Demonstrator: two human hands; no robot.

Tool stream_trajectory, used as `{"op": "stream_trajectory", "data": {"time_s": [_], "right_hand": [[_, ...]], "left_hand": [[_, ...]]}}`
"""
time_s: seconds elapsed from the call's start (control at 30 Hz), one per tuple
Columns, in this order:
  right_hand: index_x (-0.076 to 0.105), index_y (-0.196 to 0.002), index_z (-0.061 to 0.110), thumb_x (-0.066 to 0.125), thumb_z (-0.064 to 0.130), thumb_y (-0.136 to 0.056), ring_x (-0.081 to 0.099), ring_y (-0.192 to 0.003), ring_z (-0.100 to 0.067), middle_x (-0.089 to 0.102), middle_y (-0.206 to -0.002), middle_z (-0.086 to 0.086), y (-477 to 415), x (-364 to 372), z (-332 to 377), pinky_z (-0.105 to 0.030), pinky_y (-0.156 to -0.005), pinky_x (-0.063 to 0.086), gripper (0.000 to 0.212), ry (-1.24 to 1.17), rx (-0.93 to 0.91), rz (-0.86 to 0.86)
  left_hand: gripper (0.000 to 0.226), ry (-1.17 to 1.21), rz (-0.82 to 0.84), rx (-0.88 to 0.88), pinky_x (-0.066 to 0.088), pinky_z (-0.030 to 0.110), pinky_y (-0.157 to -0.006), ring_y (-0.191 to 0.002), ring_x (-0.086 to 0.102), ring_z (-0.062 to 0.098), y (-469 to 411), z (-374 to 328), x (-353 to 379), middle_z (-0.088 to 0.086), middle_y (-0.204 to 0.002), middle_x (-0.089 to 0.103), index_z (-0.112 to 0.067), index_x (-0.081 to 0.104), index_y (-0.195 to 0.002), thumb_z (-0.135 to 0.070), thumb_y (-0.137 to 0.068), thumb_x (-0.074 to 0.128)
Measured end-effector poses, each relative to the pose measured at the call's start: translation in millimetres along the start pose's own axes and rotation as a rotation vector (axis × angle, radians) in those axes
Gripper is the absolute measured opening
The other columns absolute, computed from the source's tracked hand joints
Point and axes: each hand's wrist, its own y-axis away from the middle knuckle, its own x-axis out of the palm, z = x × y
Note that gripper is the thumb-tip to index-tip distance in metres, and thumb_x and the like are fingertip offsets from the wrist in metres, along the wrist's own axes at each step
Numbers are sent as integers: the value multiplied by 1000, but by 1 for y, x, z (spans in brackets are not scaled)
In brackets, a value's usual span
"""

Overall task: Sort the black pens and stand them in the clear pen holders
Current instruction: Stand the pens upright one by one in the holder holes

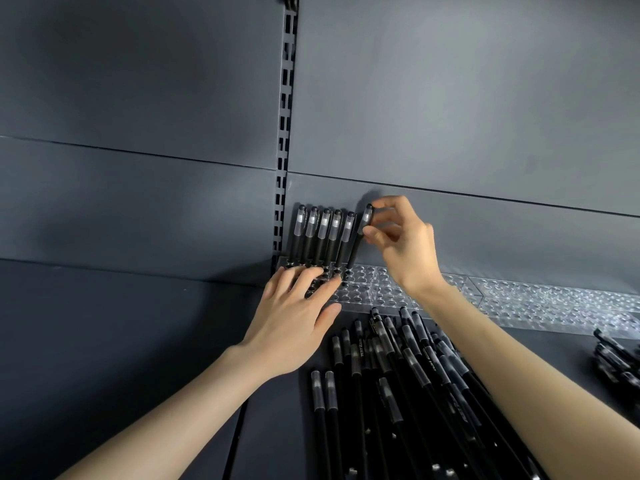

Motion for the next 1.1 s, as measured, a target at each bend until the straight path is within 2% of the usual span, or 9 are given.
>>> {"op": "stream_trajectory", "data": {"time_s": [0.17,0.33,0.5,0.57,0.63,0.73,0.83,0.97,1.1], "right_hand": [[55,-110,12,63,1,-87,67,-82,-21,64,-84,-2,-2,0,0,-33,-83,54,26,53,-6,71],[55,-110,13,61,1,-88,66,-80,-17,65,-85,-3,4,3,-2,-29,-81,54,26,63,9,86],[56,-111,12,61,1,-88,65,-84,-17,66,-88,-4,4,2,-3,-10,-76,48,26,86,-5,75],[57,-113,11,61,0,-88,63,-83,-15,66,-89,-3,5,2,-2,-3,-73,44,27,103,-15,71],[58,-114,10,62,0,-88,61,-81,-11,65,-89,0,7,0,-1,-1,-73,42,29,112,-16,66],[57,-119,12,63,6,-88,61,-84,-8,64,-96,4,14,-6,2,-6,-77,46,32,119,-9,77],[60,-115,12,61,12,-90,62,-86,-10,64,-104,1,29,-16,5,-15,-77,50,25,136,3,93],[62,-106,10,58,15,-92,59,-78,-5,63,-99,2,58,-42,9,-5,-67,45,15,108,42,120],[65,-100,12,59,14,-91,61,-87,-13,63,-100,-3,93,-73,2,-20,-80,49,11,153,49,243]], "left_hand": [[49,-6,10,-6,42,47,-97,-112,54,28,0,-1,0,2,-122,58,-21,58,-128,-44,-95,29],[49,-8,28,-15,43,47,-97,-111,55,29,-1,-2,-1,2,-121,59,-21,59,-127,-44,-95,30],[50,-10,69,-20,43,47,-97,-110,57,28,0,-3,-7,2,-120,60,-21,60,-126,-45,-94,30],[57,40,119,-22,34,48,-104,-120,51,28,0,-6,-12,3,-128,56,-21,55,-131,-49,-93,23],[66,112,152,-31,15,46,-114,-137,31,24,-1,-10,-17,2,-145,40,-24,42,-141,-55,-91,13],[52,142,177,-85,-2,39,-116,-144,8,16,-1,-12,-22,-4,-156,20,-29,31,-146,-50,-99,22],[46,155,157,-96,7,34,-114,-139,18,15,4,-25,-34,-5,-149,30,-25,42,-139,-45,-100,28],[41,222,205,-143,30,32,-103,-122,38,15,19,-58,-50,-8,-130,46,-24,50,-128,-46,-98,32],[48,181,216,-208,35,31,-97,-119,39,15,38,-100,-58,-8,-126,47,-25,47,-129,-55,-94,32]]}}
